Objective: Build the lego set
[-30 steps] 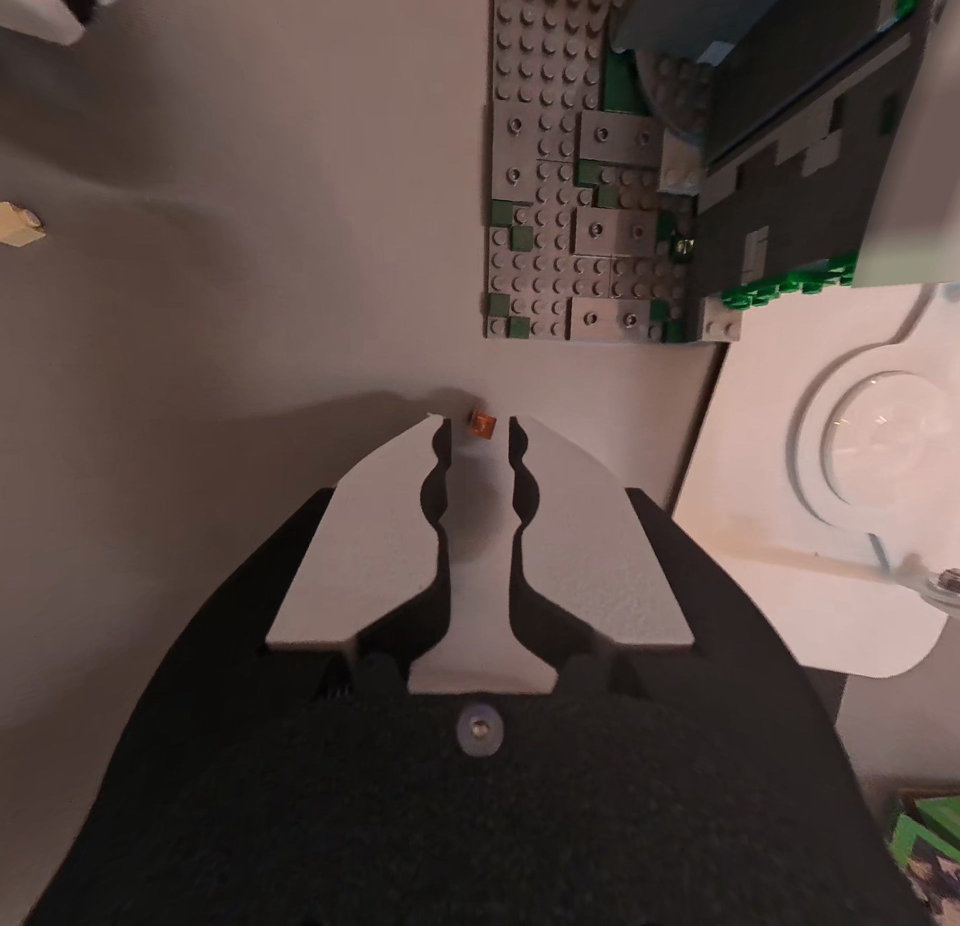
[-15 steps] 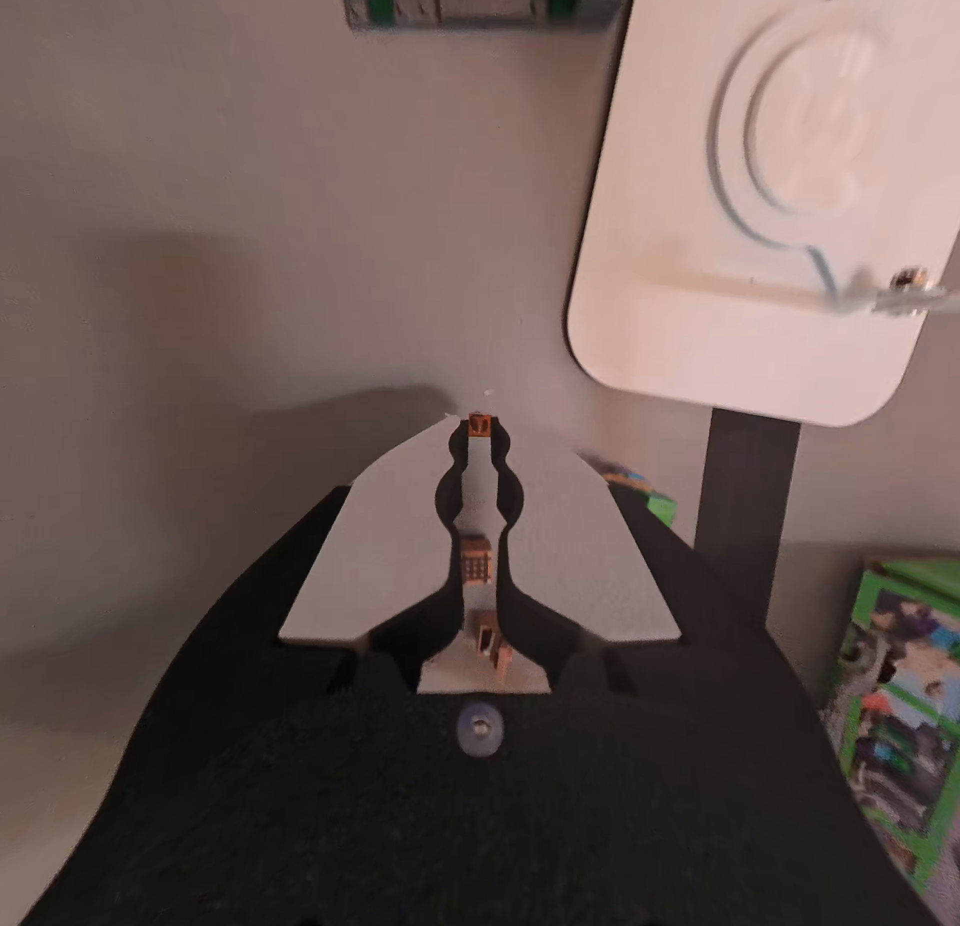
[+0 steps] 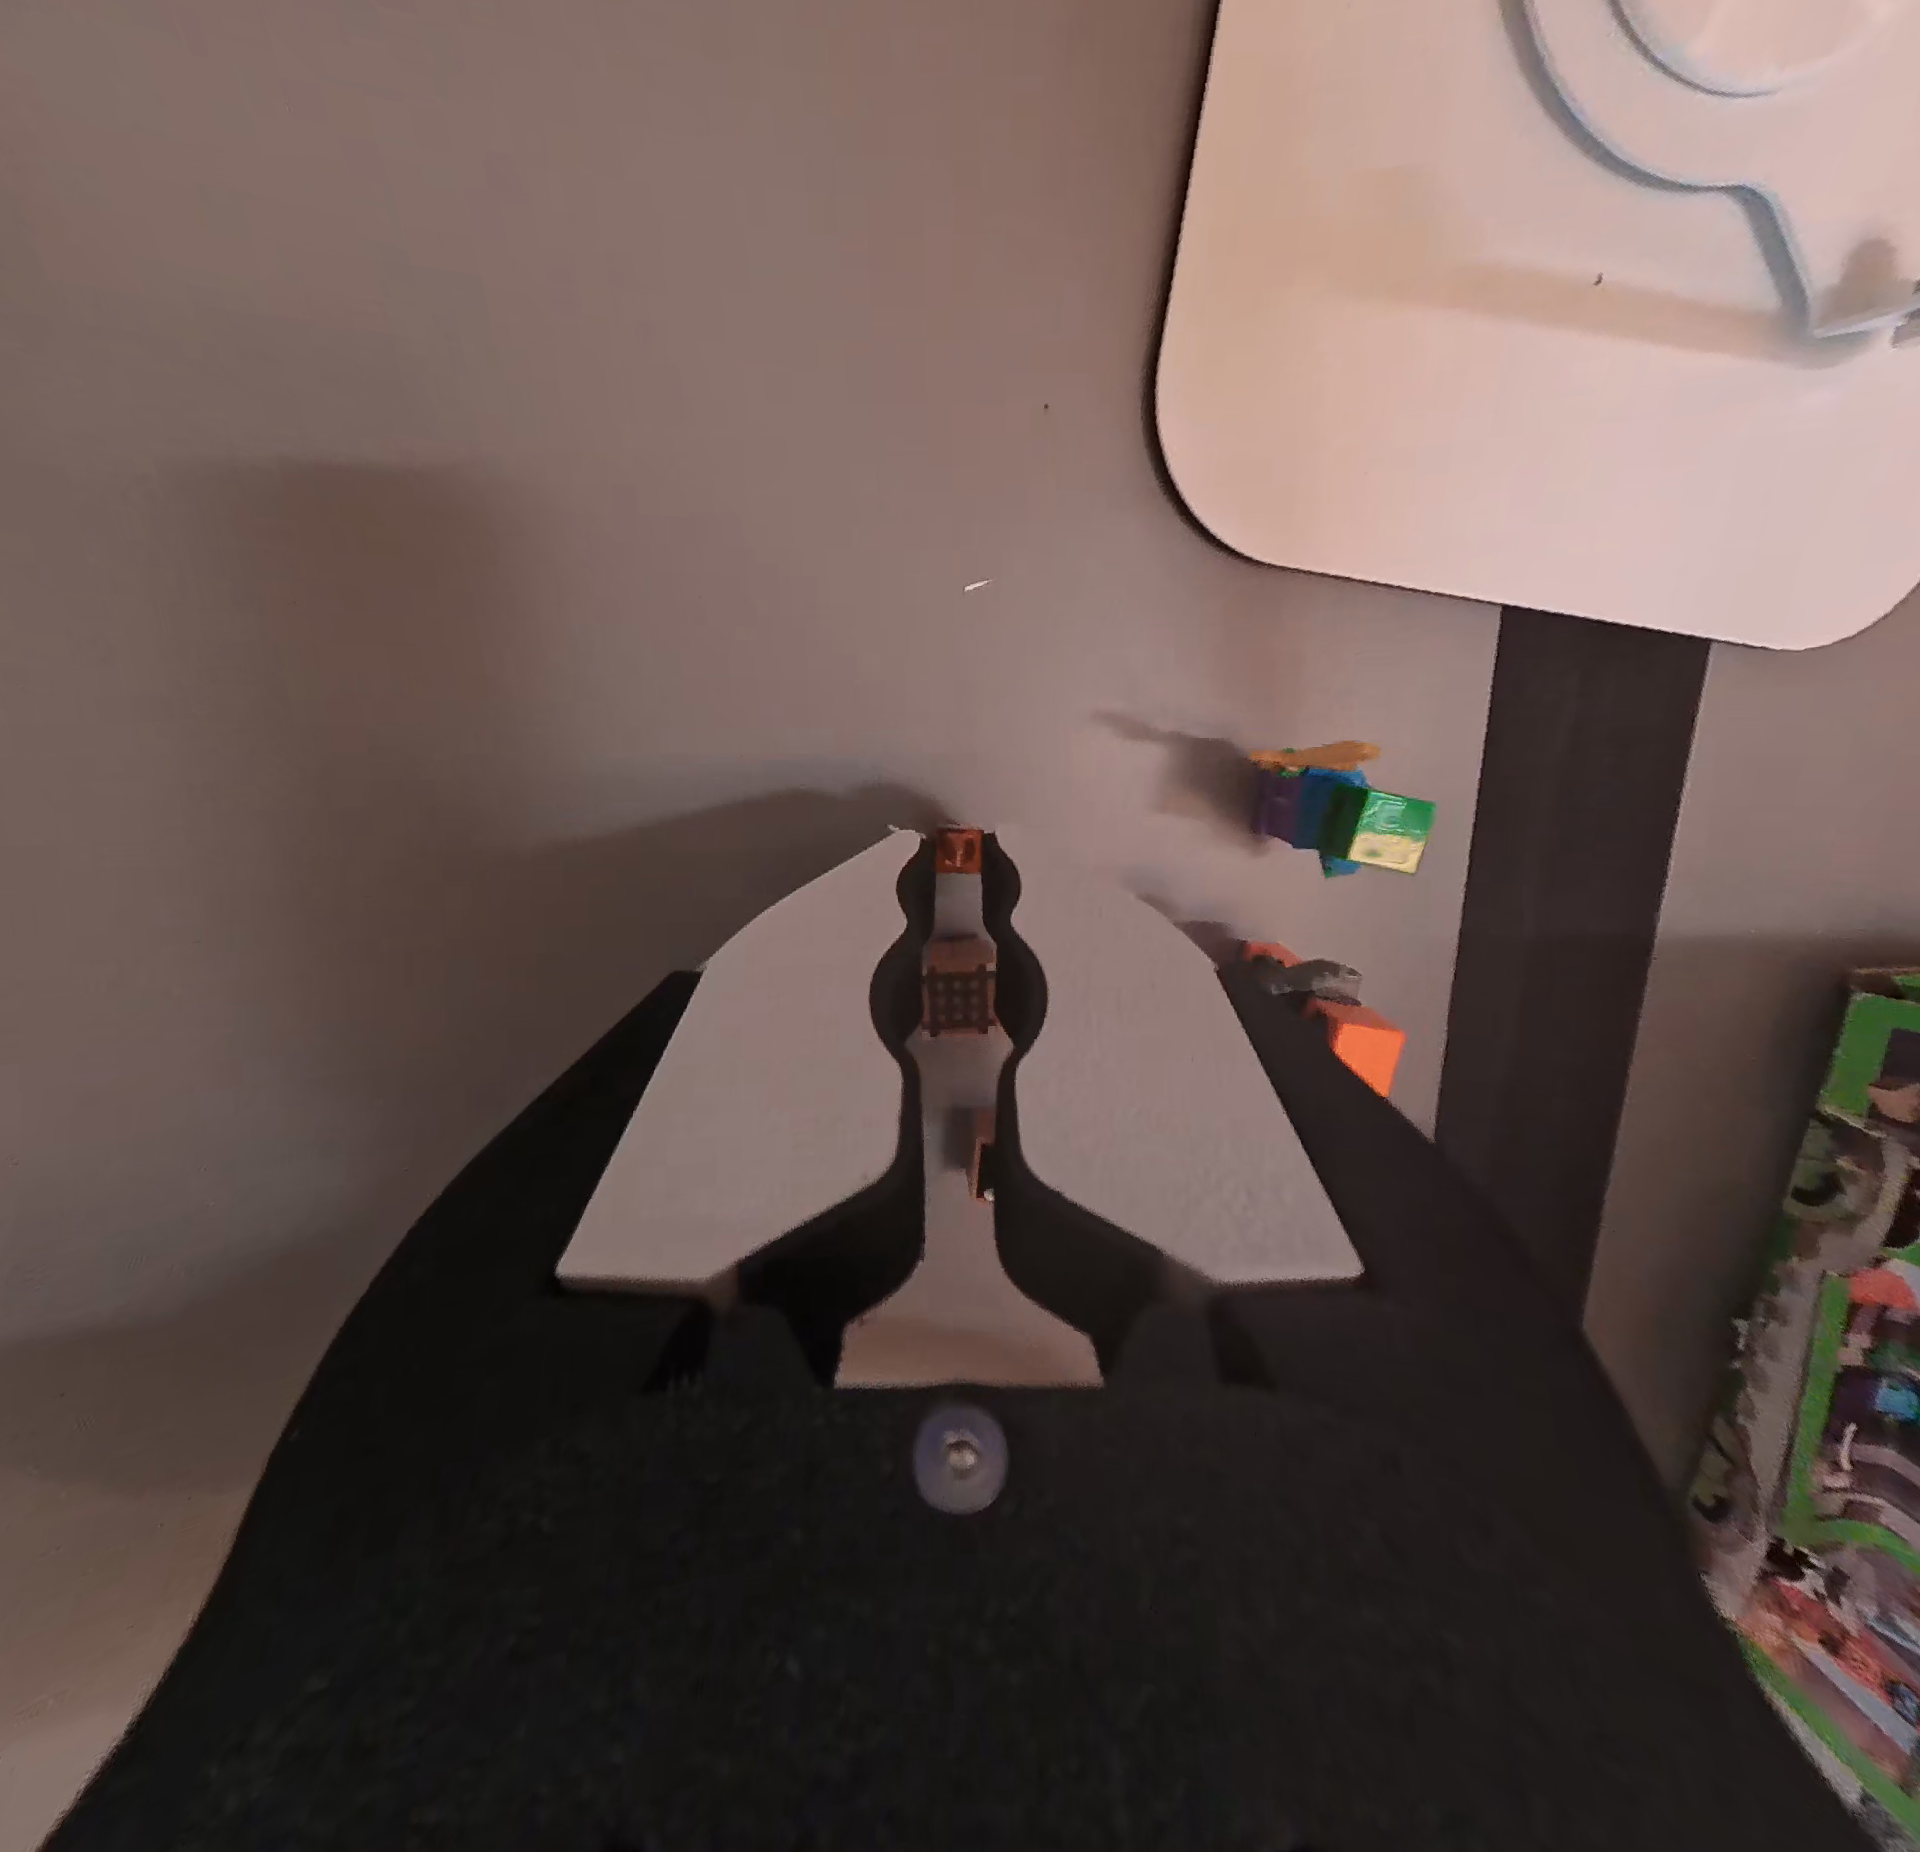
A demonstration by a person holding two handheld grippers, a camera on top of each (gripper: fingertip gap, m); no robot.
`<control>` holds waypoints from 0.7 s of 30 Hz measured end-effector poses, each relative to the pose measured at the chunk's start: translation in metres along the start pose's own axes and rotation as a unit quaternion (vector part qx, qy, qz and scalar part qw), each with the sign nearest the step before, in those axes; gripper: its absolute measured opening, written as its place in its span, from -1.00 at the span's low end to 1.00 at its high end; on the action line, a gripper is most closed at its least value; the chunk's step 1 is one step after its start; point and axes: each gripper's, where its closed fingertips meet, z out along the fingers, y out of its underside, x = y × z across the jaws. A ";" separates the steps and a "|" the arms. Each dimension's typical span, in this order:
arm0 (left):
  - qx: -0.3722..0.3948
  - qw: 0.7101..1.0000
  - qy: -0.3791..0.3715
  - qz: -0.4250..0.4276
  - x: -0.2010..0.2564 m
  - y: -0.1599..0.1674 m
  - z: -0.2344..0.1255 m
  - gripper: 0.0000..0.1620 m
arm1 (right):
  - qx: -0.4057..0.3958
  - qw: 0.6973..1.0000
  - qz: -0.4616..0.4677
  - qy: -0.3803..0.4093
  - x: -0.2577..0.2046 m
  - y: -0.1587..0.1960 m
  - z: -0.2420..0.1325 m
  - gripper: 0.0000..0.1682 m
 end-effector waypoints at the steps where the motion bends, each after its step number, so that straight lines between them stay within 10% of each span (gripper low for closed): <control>1: 0.000 1.000 0.000 0.000 0.000 0.000 0.000 -1.00 | 0.001 1.000 0.001 0.001 0.000 0.001 0.000 -0.90; 21: -0.001 1.000 -0.003 0.004 -0.001 0.000 0.000 -1.00 | 0.019 1.000 0.011 0.010 -0.002 -0.004 -0.008 -0.82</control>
